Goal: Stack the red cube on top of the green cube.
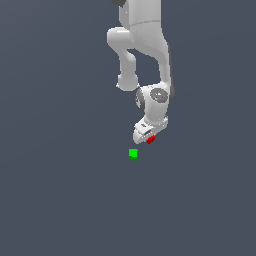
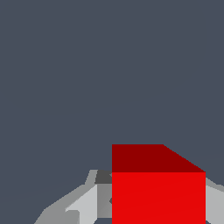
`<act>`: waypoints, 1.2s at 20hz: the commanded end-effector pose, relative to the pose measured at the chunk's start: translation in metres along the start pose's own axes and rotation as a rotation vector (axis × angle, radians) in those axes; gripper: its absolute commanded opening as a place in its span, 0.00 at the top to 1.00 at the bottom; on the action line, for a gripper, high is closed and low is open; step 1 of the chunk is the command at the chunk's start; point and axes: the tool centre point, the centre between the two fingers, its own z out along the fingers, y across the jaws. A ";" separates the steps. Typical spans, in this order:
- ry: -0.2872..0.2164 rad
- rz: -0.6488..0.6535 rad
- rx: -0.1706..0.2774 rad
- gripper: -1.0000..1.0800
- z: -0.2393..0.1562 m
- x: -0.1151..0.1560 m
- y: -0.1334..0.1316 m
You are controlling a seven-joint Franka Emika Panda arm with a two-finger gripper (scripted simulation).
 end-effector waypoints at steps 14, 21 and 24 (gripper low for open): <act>0.001 0.000 -0.001 1.00 -0.006 0.000 0.000; 0.000 0.000 -0.001 1.00 -0.038 -0.001 0.000; 0.000 0.000 -0.001 1.00 -0.059 -0.001 0.000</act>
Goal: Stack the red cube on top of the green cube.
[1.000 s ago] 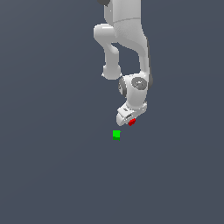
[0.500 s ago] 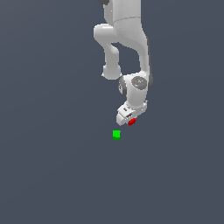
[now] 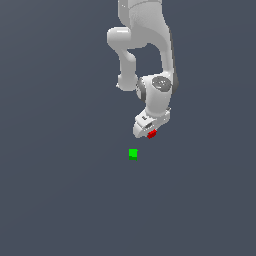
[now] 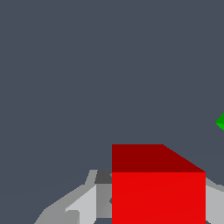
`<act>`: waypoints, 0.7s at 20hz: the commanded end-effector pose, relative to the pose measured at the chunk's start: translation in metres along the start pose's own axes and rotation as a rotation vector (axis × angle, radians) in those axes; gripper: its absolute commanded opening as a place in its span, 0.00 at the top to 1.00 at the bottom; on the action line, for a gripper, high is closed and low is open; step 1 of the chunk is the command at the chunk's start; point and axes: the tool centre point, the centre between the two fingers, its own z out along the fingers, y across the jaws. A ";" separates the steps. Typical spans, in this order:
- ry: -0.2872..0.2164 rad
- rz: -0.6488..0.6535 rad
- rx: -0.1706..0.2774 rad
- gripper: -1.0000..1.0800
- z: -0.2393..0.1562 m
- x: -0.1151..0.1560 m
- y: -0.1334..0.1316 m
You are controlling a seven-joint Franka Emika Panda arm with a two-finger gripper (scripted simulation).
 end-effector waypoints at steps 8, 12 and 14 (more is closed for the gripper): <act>0.001 -0.001 0.000 1.00 -0.047 0.001 0.000; 0.001 0.000 0.001 1.00 -0.052 0.002 0.000; 0.001 0.000 0.001 1.00 -0.052 0.002 0.000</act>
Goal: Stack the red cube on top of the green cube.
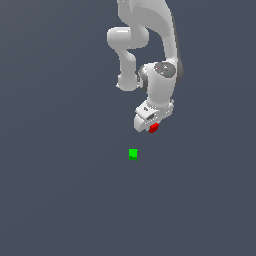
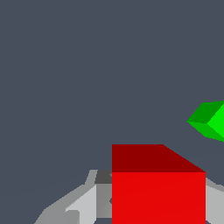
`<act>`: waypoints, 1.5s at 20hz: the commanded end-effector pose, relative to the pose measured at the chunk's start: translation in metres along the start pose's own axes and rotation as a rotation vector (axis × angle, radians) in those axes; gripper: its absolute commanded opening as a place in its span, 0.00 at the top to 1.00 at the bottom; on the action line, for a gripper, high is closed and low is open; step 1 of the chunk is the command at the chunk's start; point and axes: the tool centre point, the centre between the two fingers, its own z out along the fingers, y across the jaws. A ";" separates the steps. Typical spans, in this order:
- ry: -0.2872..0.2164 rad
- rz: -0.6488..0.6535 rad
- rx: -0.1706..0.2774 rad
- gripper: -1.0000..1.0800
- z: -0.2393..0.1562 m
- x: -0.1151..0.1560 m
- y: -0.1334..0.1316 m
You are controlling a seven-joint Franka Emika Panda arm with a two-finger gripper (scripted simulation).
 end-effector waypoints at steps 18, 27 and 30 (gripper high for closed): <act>-0.001 0.000 -0.002 1.00 0.037 0.018 0.081; -0.001 0.000 -0.001 1.00 0.056 0.030 0.126; -0.001 0.000 -0.001 1.00 0.059 0.032 0.132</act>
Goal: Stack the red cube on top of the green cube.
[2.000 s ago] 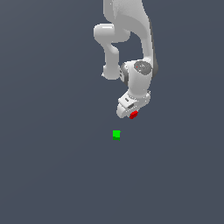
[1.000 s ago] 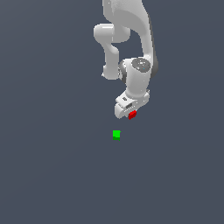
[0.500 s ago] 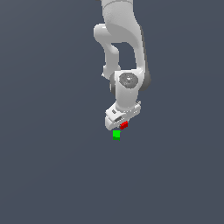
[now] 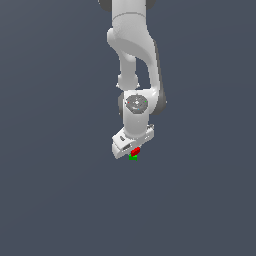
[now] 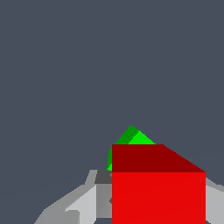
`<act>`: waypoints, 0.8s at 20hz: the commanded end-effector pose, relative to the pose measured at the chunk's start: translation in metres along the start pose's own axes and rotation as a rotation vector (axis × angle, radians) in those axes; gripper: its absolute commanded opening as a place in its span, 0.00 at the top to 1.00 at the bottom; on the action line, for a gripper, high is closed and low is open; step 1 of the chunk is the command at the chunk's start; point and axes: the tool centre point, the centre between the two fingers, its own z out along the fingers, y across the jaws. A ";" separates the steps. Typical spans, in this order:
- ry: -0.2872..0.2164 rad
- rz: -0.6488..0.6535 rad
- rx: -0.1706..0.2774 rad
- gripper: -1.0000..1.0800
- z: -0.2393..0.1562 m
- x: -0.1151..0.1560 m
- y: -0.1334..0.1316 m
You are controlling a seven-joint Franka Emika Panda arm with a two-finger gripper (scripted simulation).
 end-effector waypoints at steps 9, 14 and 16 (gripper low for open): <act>0.001 -0.001 0.000 0.04 0.001 0.003 0.004; 0.001 -0.001 0.000 0.04 0.001 0.003 0.004; 0.001 -0.001 0.000 0.04 0.001 0.003 0.004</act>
